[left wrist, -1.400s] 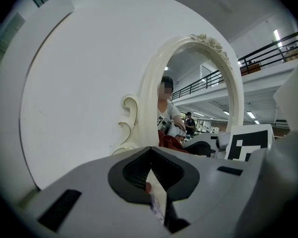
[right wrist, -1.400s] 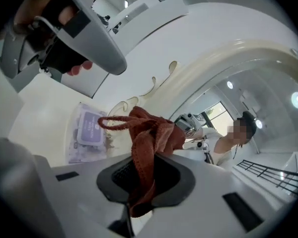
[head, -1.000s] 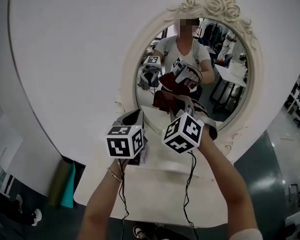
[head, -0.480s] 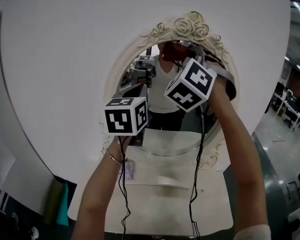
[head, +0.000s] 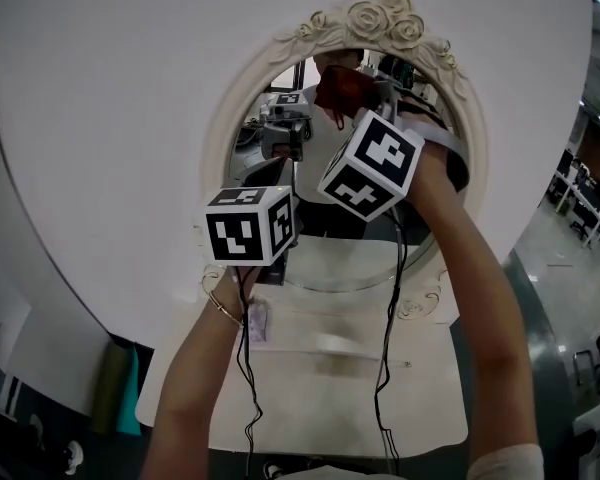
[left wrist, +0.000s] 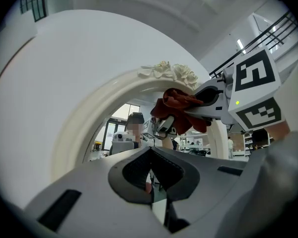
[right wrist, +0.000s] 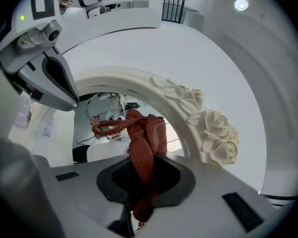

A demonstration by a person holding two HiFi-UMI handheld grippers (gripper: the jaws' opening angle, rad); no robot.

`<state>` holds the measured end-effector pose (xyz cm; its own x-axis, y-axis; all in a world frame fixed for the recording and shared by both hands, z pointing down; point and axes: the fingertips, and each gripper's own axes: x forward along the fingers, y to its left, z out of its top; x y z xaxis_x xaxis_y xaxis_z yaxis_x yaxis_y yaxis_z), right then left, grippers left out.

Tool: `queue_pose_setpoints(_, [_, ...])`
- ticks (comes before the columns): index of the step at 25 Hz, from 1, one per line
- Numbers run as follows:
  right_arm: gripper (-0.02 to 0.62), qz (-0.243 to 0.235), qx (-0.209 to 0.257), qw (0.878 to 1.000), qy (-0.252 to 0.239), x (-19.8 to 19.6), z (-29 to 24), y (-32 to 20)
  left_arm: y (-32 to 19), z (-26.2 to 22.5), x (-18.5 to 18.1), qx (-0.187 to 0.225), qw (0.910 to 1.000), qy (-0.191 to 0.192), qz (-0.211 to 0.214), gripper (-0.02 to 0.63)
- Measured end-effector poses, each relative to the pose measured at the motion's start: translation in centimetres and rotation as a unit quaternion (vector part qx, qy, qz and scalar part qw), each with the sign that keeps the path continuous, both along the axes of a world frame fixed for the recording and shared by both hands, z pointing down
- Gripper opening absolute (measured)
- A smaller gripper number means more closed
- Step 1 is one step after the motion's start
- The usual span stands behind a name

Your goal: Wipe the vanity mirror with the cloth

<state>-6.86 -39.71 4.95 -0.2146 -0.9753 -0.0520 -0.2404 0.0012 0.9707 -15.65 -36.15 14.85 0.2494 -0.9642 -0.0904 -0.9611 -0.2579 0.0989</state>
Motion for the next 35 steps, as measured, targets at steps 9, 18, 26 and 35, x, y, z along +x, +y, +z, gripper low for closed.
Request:
queue_pose_setpoints(9, [0.06,-0.013,-0.076,0.997,0.011,-1.2,9.6,0.9,1.2,8.9,-0.1,-0.062,0.9981,0.0,0.004,0.006])
queue_pose_setpoints(18, [0.06,-0.026,-0.169,0.985,0.021,-2.0,23.8,1.3,2.4,20.6,0.2,-0.149,0.9888,0.013,0.009,0.006])
queue_pose_setpoints(26, [0.06,-0.033,-0.245,0.969,0.021,-2.4,35.3,0.9,2.6,30.2,0.1,-0.208,0.9775,0.022,0.022,0.006])
queue_pose_setpoints(35, [0.06,-0.032,-0.313,0.949,0.027,-2.5,45.7,1.4,3.7,37.5,0.1,-0.251,0.9674,0.016,0.029,0.006])
